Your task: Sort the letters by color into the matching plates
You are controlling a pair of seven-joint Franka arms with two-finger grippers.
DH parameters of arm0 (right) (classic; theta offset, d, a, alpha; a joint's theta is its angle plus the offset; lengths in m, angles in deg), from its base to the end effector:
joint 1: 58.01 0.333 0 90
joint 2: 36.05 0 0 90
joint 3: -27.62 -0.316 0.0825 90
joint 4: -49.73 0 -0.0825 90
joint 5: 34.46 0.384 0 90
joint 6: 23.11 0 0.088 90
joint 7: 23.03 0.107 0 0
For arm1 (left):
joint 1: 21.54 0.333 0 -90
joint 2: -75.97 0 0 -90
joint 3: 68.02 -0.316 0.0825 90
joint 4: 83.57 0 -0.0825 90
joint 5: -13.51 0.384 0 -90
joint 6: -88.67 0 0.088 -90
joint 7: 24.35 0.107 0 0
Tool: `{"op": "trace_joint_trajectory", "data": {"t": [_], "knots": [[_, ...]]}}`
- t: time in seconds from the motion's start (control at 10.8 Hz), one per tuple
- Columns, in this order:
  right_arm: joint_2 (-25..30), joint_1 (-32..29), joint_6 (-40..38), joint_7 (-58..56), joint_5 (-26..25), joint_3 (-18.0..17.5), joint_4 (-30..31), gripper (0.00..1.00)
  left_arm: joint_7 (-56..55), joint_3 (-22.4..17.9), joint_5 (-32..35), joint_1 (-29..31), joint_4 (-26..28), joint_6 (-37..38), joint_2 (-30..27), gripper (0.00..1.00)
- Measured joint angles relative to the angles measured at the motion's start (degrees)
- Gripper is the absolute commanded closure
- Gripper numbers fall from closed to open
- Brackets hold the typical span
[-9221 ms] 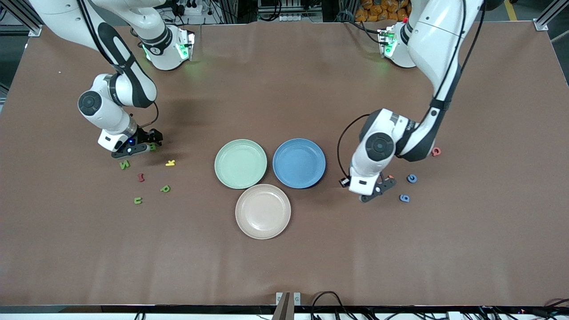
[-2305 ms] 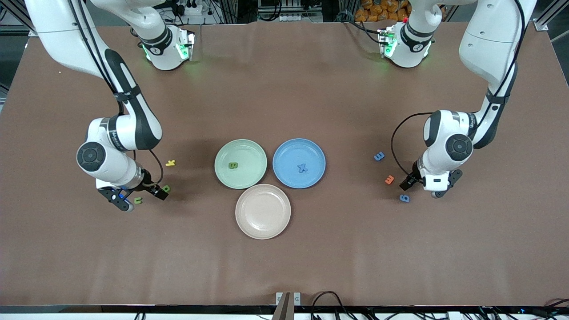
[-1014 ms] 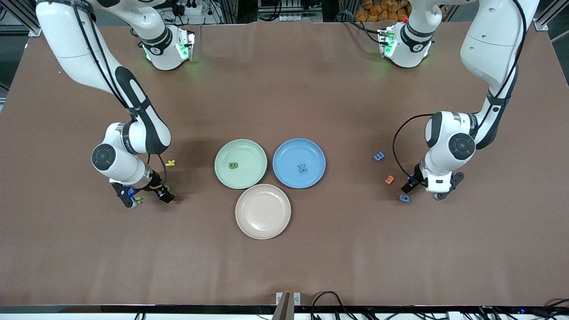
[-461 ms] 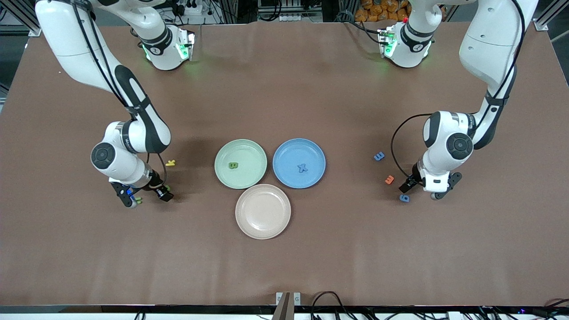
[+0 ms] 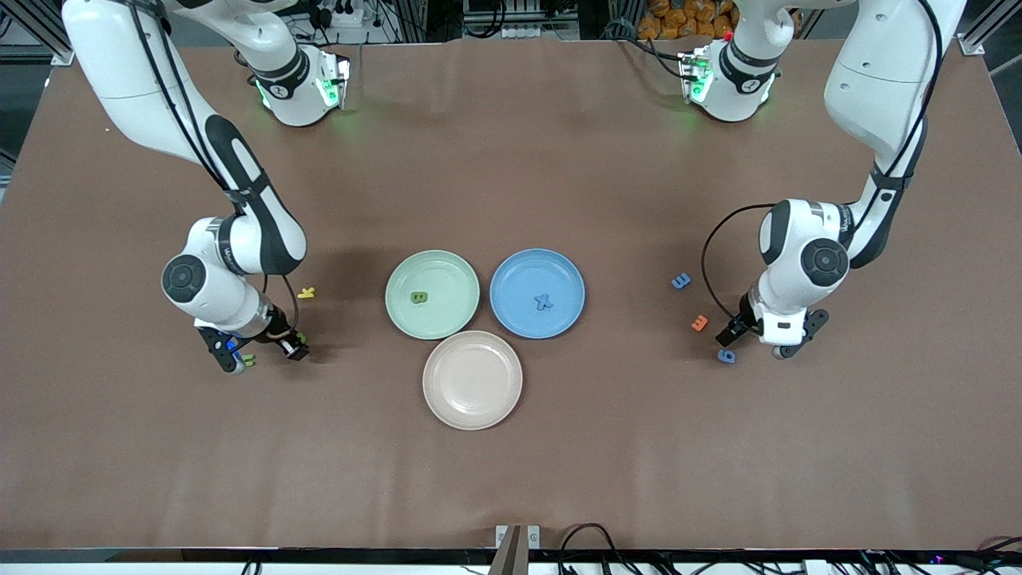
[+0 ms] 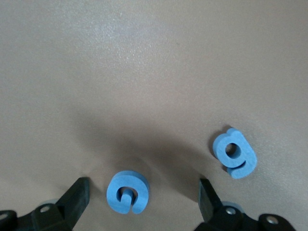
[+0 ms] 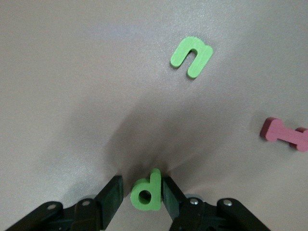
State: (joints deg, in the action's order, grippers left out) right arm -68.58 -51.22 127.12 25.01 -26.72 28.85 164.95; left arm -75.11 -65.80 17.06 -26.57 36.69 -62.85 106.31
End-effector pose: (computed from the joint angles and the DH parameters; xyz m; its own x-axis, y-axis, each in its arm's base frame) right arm 0.6040 0.0558 0.1712 0.6576 -0.7531 -0.0179 -0.7522 -0.6551 -0.0705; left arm 0.5761 -0.0751 0.1647 0.7578 0.6522 0.0189 0.6523 -0.7580 0.0060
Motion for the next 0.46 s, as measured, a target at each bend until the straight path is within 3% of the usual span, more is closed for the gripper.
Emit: {"op": "trace_joint_trajectory", "data": {"t": [0.09, 0.46], "knots": [[0.04, 0.00, 0.00, 0.00, 0.00, 0.02, 0.06, 0.61, 0.00, 0.03, 0.00, 0.00, -0.01, -0.18, -0.04, 1.00], [0.20, 0.00, 0.01, 0.00, 0.01, 0.08, 0.25, 0.69, 0.00, 0.16, -0.01, -0.06, 0.21, -0.16, -1.28, 1.00]]}}
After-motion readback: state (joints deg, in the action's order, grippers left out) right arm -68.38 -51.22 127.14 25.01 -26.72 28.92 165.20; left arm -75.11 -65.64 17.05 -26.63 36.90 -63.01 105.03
